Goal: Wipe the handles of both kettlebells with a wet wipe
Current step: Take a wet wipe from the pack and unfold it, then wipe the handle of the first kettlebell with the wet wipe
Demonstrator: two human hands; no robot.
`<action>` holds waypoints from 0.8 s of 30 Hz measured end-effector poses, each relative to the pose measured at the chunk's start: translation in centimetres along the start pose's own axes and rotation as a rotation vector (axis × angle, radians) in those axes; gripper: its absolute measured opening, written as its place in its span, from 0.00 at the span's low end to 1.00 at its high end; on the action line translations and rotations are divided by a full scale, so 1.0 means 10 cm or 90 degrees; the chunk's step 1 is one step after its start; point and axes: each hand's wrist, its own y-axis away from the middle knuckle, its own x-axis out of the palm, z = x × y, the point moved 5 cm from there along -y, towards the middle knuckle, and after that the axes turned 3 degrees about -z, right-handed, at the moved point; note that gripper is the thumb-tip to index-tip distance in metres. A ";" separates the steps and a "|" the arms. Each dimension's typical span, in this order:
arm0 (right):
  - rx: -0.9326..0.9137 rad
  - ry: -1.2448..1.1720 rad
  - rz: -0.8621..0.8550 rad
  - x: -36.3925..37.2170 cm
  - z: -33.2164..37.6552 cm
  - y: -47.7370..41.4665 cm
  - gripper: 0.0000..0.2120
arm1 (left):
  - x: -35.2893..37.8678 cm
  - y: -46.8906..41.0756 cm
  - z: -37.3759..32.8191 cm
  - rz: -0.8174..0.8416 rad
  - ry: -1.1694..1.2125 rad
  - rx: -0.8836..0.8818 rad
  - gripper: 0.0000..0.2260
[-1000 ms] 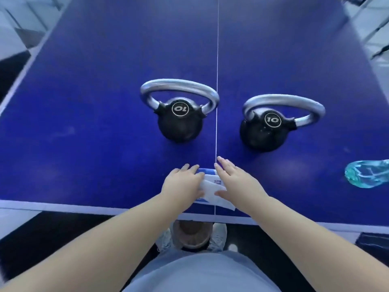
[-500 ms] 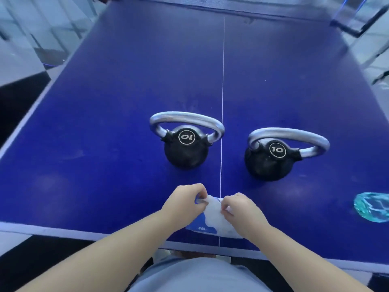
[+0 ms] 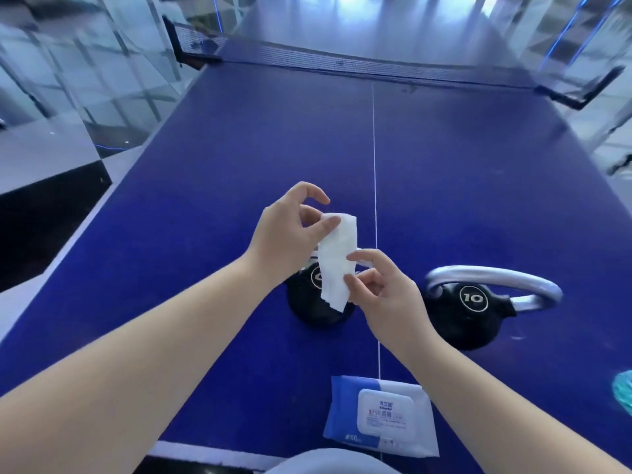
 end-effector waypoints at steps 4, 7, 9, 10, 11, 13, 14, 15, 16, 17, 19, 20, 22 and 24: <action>-0.011 0.068 -0.034 0.04 0.02 -0.20 0.14 | 0.02 -0.31 0.08 0.023 -0.067 -0.008 0.06; -0.033 0.183 -0.058 0.07 0.02 -0.26 0.14 | 0.10 -0.45 0.19 0.067 -0.103 -0.028 0.06; -0.064 0.272 -0.073 0.10 0.05 -0.27 0.14 | 0.16 -0.49 0.26 0.110 -0.119 -0.066 0.06; -0.084 0.322 -0.082 0.12 0.06 -0.27 0.14 | 0.18 -0.50 0.31 0.133 -0.124 -0.085 0.07; -0.104 0.366 -0.096 0.13 0.08 -0.25 0.14 | 0.18 -0.51 0.34 0.149 -0.129 -0.098 0.08; -0.167 0.428 -0.138 0.13 0.11 -0.22 0.14 | 0.11 -0.50 0.40 0.141 -0.134 -0.103 0.10; -0.210 0.448 -0.160 0.12 0.14 -0.21 0.14 | 0.04 -0.48 0.42 0.125 -0.142 -0.097 0.12; -0.255 0.466 -0.175 0.10 0.16 -0.21 0.14 | -0.04 -0.45 0.43 0.116 -0.152 -0.088 0.13; -0.297 0.486 -0.180 0.08 0.19 -0.24 0.15 | -0.12 -0.41 0.46 0.125 -0.160 -0.078 0.14; -0.336 0.508 -0.172 0.06 0.22 -0.28 0.17 | -0.18 -0.36 0.48 0.152 -0.172 -0.067 0.15; -0.375 0.558 -0.093 0.08 0.29 -0.41 0.25 | -0.29 -0.25 0.54 0.236 -0.249 -0.040 0.21; -0.367 0.594 -0.025 0.11 0.33 -0.48 0.30 | -0.32 -0.21 0.56 0.278 -0.316 -0.021 0.26; -0.320 0.681 0.111 0.22 0.36 -0.63 0.36 | -0.33 -0.15 0.58 0.319 -0.449 0.013 0.30; -0.285 0.748 0.185 0.33 0.35 -0.78 0.36 | -0.31 -0.14 0.56 0.290 -0.528 0.038 0.27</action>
